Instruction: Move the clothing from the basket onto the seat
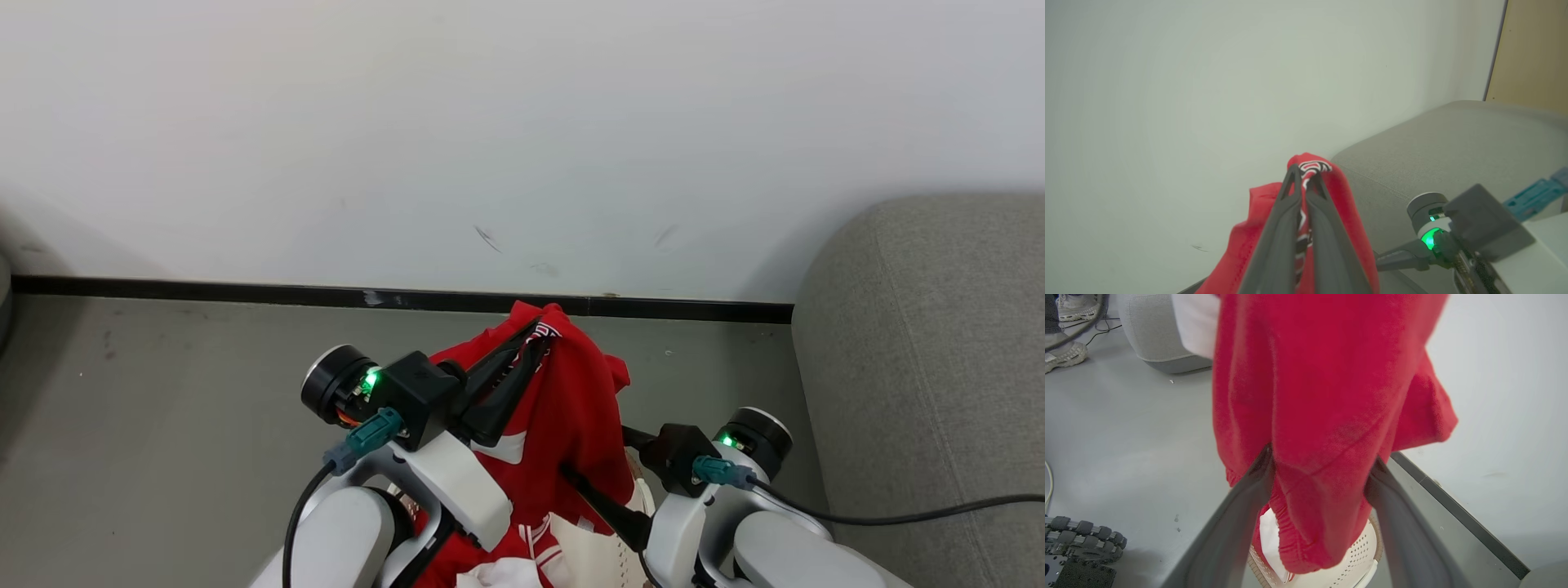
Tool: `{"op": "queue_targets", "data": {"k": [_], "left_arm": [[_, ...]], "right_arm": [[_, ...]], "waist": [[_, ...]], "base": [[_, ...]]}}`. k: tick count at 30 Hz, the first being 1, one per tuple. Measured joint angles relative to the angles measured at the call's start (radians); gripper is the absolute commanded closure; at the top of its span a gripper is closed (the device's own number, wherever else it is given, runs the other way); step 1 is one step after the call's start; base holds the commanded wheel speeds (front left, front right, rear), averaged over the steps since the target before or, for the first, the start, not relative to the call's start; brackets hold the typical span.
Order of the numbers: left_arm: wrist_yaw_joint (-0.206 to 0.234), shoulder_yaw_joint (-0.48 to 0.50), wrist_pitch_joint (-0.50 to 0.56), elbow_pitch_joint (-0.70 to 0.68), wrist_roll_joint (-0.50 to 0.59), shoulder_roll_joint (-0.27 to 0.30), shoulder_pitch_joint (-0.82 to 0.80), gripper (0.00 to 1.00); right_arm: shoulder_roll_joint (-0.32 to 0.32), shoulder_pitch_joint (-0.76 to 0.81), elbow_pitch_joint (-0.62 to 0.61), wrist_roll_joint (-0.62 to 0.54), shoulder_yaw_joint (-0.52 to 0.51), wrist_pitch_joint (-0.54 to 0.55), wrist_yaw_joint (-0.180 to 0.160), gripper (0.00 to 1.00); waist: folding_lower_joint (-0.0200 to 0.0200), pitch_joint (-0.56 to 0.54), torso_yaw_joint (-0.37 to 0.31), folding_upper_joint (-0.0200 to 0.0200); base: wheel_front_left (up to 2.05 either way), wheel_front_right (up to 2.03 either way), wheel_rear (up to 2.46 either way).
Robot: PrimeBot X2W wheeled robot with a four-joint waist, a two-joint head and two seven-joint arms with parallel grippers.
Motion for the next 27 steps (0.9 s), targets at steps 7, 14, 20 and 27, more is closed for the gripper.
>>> {"op": "queue_targets", "data": {"k": [7,14,20,27], "left_arm": [[0.002,0.004,0.004,-0.007,-0.016,-0.001,0.000,1.00],[0.022,0.032,0.012,-0.001,-0.037,-0.002,0.035,1.00],[0.034,0.055,0.013,0.017,-0.050,0.005,0.062,1.00],[0.042,0.067,-0.002,0.037,-0.059,0.008,0.104,0.53]], "right_arm": [[0.026,-0.035,0.049,0.002,0.045,-0.001,0.000,1.00],[0.022,-0.039,0.065,0.036,0.046,-0.002,0.000,1.00],[-0.016,-0.035,0.051,0.076,-0.012,-0.003,0.000,1.00],[-0.038,-0.016,-0.029,0.134,-0.146,-0.004,0.000,1.00]], "waist": [[0.0000,0.004,0.006,0.0000],[0.0000,0.008,-0.003,0.0000],[0.0000,0.009,-0.017,0.0000],[0.0000,0.007,-0.043,0.0000]], "base": [[0.00,0.00,0.00],[0.00,0.00,0.00],[0.00,0.00,0.00],[0.00,0.00,0.00]]}}
